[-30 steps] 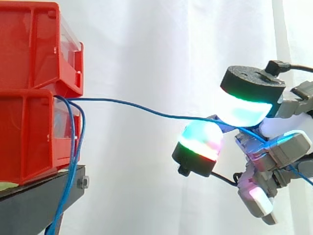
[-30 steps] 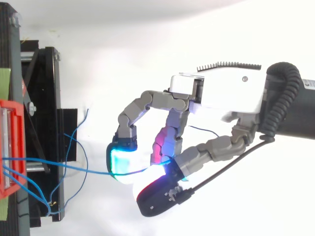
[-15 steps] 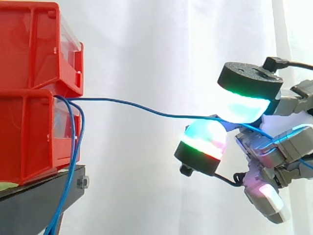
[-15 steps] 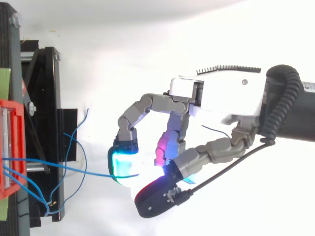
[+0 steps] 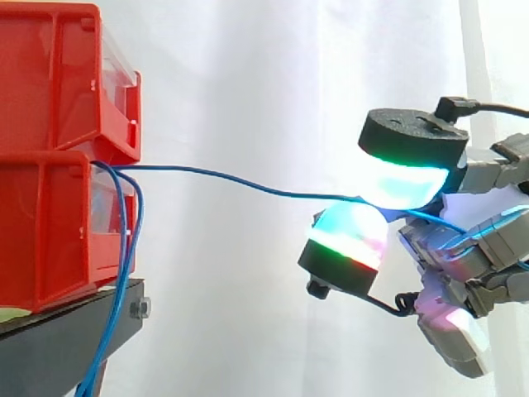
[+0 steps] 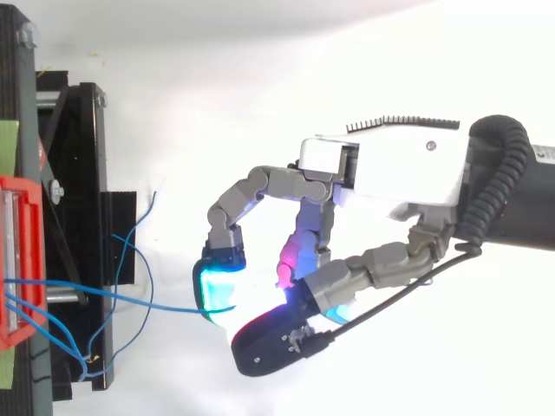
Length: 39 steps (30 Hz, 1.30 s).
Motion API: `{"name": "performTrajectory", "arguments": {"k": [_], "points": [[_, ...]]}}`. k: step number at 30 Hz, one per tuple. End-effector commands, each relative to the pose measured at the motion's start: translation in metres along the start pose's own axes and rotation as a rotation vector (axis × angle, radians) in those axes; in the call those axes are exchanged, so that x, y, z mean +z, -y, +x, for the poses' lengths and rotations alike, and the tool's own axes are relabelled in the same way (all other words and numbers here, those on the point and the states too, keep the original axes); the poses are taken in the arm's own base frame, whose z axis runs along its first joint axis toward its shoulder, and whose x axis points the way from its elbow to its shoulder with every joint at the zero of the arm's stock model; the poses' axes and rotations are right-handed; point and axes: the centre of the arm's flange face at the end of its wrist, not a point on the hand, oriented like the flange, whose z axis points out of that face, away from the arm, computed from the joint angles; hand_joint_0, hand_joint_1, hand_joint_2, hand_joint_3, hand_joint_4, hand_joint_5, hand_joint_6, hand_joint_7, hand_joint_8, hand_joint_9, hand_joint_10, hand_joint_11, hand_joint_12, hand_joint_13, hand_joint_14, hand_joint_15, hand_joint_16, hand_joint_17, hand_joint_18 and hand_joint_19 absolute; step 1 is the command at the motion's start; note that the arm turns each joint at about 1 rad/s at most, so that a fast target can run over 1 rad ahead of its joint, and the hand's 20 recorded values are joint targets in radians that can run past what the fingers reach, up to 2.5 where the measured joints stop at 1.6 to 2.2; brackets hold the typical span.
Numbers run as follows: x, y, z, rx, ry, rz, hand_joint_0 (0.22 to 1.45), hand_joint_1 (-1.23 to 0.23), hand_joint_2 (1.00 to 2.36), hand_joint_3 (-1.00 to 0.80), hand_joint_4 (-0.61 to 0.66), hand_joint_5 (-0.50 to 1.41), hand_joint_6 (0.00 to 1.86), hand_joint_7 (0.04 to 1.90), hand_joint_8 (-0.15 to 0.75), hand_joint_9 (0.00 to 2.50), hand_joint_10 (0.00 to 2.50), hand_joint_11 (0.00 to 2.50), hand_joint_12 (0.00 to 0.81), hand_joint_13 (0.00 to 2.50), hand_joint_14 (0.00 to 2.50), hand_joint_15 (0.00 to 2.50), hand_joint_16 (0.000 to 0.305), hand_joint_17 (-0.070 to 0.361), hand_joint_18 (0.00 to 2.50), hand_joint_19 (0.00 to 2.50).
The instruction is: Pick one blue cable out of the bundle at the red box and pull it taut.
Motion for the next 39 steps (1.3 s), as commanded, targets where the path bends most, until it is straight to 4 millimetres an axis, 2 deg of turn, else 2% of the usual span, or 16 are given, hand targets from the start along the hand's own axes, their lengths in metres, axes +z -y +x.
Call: {"name": "performTrajectory", "arguments": {"k": [1, 24, 27, 35, 39], "points": [[0.000, 0.000, 0.000, 0.000, 0.000, 0.000, 0.58, -0.75, 1.02, -0.27, 0.01, -0.03, 0.89, 1.03, 0.420, 1.66, 0.01, 1.28, 0.418, 1.30, 0.01, 0.55, 0.055, 0.123, 1.17, 0.61], [-0.006, -0.002, -0.003, -0.008, -0.004, 0.034, 0.62, -0.88, 1.02, -0.20, 0.02, -0.03, 0.90, 1.00, 0.429, 1.61, 0.01, 1.30, 0.405, 1.27, 0.02, 0.55, 0.052, 0.116, 1.18, 0.59], [-0.009, -0.003, -0.003, -0.013, -0.006, 0.043, 0.62, -0.88, 1.02, -0.19, 0.00, -0.02, 0.90, 1.00, 0.416, 1.62, 0.01, 1.30, 0.403, 1.27, 0.02, 0.54, 0.051, 0.116, 1.18, 0.59], [-0.020, -0.010, -0.009, -0.039, -0.008, 0.080, 0.61, -0.88, 1.03, -0.17, -0.05, -0.02, 0.89, 1.01, 0.403, 1.54, 0.01, 1.03, 0.398, 1.20, 0.02, 0.50, 0.050, 0.113, 1.10, 0.56], [-0.022, -0.011, -0.010, -0.064, -0.008, 0.095, 0.62, -0.87, 1.02, -0.18, -0.08, -0.02, 0.89, 1.01, 0.410, 1.38, 0.01, 0.82, 0.394, 1.10, 0.01, 0.47, 0.050, 0.112, 1.03, 0.54]]}}
